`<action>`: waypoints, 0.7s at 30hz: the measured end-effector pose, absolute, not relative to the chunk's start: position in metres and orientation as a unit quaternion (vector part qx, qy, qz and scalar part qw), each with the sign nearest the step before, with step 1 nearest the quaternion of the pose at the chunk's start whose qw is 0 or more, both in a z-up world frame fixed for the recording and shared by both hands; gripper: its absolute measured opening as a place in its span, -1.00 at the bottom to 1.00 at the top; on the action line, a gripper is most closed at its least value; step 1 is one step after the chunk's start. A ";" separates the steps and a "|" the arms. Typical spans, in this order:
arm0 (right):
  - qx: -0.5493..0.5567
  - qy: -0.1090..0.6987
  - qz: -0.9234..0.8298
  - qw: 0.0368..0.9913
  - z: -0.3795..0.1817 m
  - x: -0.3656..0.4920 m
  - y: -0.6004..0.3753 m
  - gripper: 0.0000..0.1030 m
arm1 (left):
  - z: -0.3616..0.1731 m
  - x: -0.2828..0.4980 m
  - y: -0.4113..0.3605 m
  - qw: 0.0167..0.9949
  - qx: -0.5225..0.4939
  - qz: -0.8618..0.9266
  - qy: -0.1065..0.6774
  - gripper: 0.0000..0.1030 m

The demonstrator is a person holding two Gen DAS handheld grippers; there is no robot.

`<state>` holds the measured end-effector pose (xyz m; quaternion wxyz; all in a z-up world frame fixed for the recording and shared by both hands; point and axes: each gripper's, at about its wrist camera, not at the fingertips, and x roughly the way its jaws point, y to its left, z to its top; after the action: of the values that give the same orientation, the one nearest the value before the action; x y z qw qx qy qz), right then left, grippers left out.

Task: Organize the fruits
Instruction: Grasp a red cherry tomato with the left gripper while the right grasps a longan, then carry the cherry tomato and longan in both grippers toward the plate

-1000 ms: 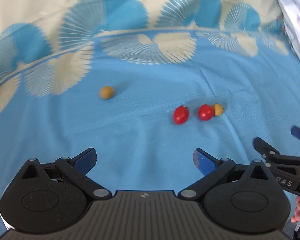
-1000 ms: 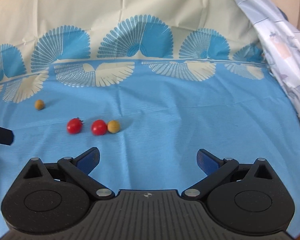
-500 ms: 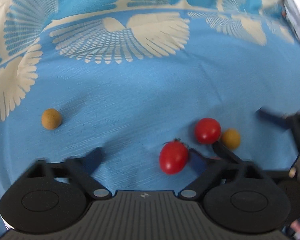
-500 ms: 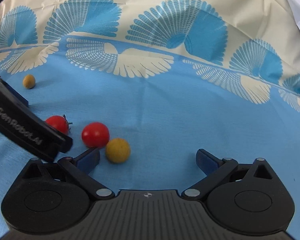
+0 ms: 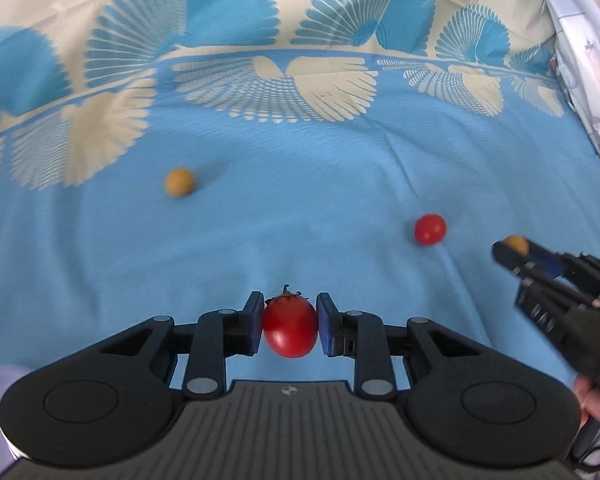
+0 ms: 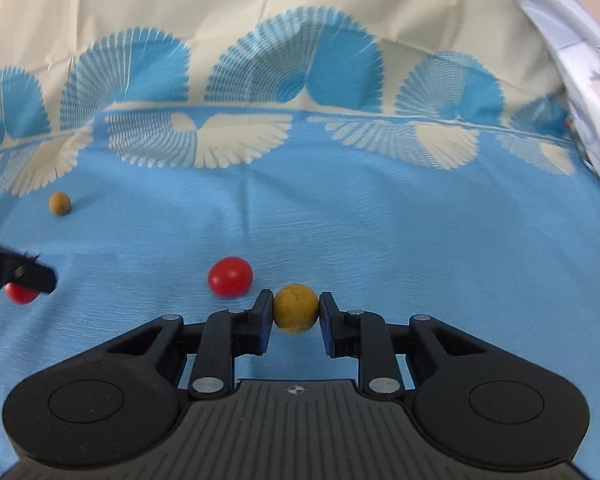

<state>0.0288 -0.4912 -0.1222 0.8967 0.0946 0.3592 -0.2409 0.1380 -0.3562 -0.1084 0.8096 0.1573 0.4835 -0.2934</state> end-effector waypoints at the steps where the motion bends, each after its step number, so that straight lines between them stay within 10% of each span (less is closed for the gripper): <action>1: 0.098 0.355 -0.244 0.897 -0.114 0.020 -0.488 -0.50 | -0.100 0.130 -0.346 0.811 0.153 -0.290 0.485 -0.40; 21: 0.113 0.330 -0.011 0.937 0.035 -0.088 -0.246 -0.50 | 0.014 -0.017 -0.080 0.855 0.081 -0.164 0.485 -0.40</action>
<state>-0.0881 -0.2457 0.0354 0.9370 0.1129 0.3305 -0.0110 -0.0168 -0.0804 0.0138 0.8555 0.0807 0.4846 -0.1639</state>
